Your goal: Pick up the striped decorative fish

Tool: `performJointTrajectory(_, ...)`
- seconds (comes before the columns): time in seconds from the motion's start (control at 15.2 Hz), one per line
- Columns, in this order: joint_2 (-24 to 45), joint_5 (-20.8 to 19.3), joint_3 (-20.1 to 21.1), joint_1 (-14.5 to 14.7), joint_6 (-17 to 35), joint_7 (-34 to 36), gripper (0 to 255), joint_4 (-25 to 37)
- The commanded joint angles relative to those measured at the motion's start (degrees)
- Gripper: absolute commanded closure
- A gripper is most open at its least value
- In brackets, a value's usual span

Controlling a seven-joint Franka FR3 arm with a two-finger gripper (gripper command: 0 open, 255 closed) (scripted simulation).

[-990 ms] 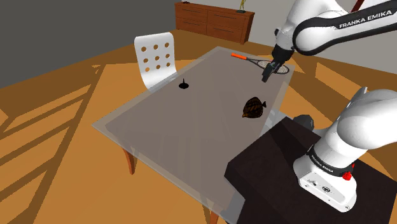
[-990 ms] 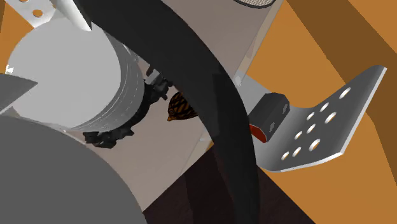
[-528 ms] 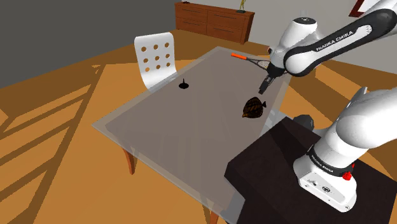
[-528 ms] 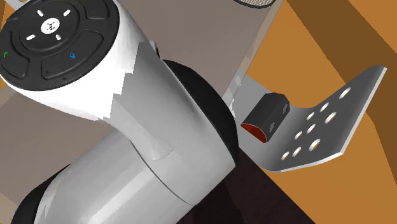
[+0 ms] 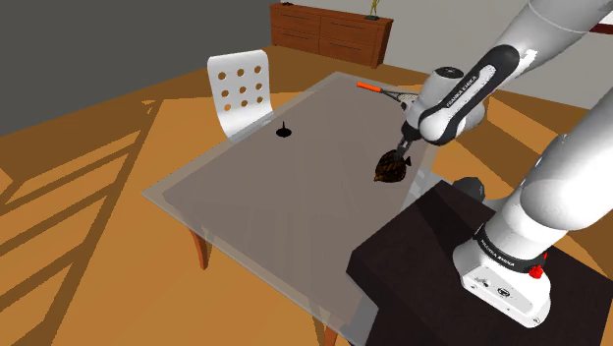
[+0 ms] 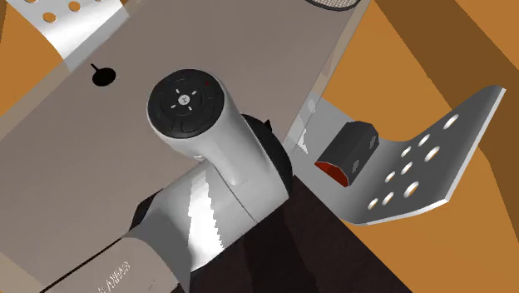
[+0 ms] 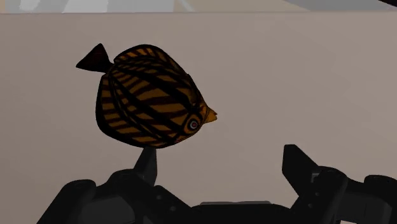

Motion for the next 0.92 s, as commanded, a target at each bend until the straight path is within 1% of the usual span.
performJointTrajectory(0.0,6.4,10.21,3.74,-2.65,5.52,-10.37,0,1.17)
performJointTrajectory(0.07,9.49,15.52,8.85,-6.96,7.71,-15.7,0,2.17)
performJointTrajectory(0.13,12.51,18.67,13.11,-10.94,9.7,-19.49,0,3.34)
performJointTrajectory(0.2,15.49,18.07,15.74,-14.16,11.55,-20.4,0,4.61)
performJointTrajectory(0.26,18.45,16.28,16.99,-16.24,13.25,-20.35,0,5.97)
performJointTrajectory(0.33,21.07,15.32,17.71,-17.55,14.65,-20.78,0,7.26)
performJointTrajectory(0.86,29.51,15.11,18.02,-17.84,20.34,-20.36,0,10.01)
